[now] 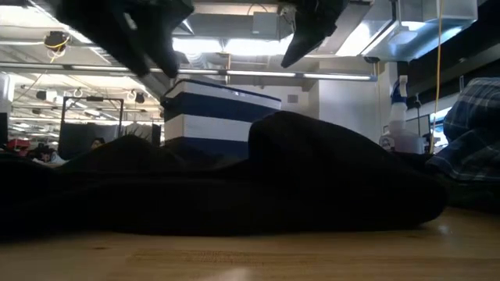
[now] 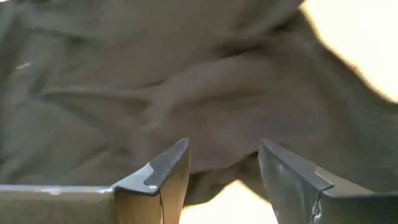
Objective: Fold Laundry from Bin
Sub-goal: Fold the black shirt
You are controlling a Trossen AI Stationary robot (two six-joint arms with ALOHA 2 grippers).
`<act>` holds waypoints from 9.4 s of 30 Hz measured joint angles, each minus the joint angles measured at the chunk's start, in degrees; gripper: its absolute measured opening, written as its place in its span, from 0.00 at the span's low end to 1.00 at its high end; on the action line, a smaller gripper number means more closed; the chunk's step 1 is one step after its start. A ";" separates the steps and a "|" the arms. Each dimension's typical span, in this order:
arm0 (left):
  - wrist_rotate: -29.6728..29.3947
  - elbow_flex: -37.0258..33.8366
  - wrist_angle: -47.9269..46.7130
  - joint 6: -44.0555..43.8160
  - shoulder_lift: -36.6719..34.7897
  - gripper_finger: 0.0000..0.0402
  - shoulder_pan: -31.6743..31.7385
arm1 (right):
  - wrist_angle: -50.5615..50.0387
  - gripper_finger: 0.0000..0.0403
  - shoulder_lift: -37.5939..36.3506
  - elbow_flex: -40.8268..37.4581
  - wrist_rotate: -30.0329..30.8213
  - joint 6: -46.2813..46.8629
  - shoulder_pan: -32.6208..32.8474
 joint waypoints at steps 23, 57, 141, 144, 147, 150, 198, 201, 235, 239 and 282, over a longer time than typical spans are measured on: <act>12.59 -18.12 24.36 -26.59 1.54 0.29 -7.72 | 7.58 0.03 17.83 -6.69 -11.04 -1.83 -10.98; -1.95 -4.86 -29.52 -57.15 -1.74 0.28 -13.08 | 4.50 0.03 19.74 -6.69 -10.21 -4.24 -13.08; -5.65 -19.09 -2.90 -43.75 -5.48 0.28 -3.85 | 19.83 0.46 20.70 -6.68 -23.44 3.18 2.29; -4.98 -19.09 -0.04 -41.91 -5.48 0.28 -2.79 | 20.08 0.44 22.48 -6.69 -26.25 3.82 2.32; -3.12 -19.09 4.50 -39.29 -5.48 0.28 -2.56 | 20.88 0.44 24.16 -6.69 -28.46 4.88 2.32; -1.57 -19.07 7.33 -37.30 -5.48 0.28 -2.58 | 21.68 0.43 25.28 -6.69 -30.26 5.02 2.32; 3.72 -19.02 -1.27 -44.19 -13.69 0.28 -1.92 | 20.02 0.43 23.56 -6.64 -39.33 6.22 14.29; 6.86 -19.02 1.26 -44.02 -13.90 0.28 -1.26 | 20.11 0.43 23.20 -6.67 -38.83 6.23 13.77; 17.49 -21.69 17.06 -24.68 -3.23 0.35 13.64 | 15.44 0.43 11.54 -6.64 -25.02 7.60 13.92; 16.81 -21.33 19.37 -23.53 -3.40 0.16 12.96 | 13.53 0.43 8.60 -6.62 -19.58 7.58 13.92; 7.21 -14.41 29.17 -12.80 3.71 0.23 -7.20 | 12.42 0.43 7.34 -6.67 -9.80 7.60 13.88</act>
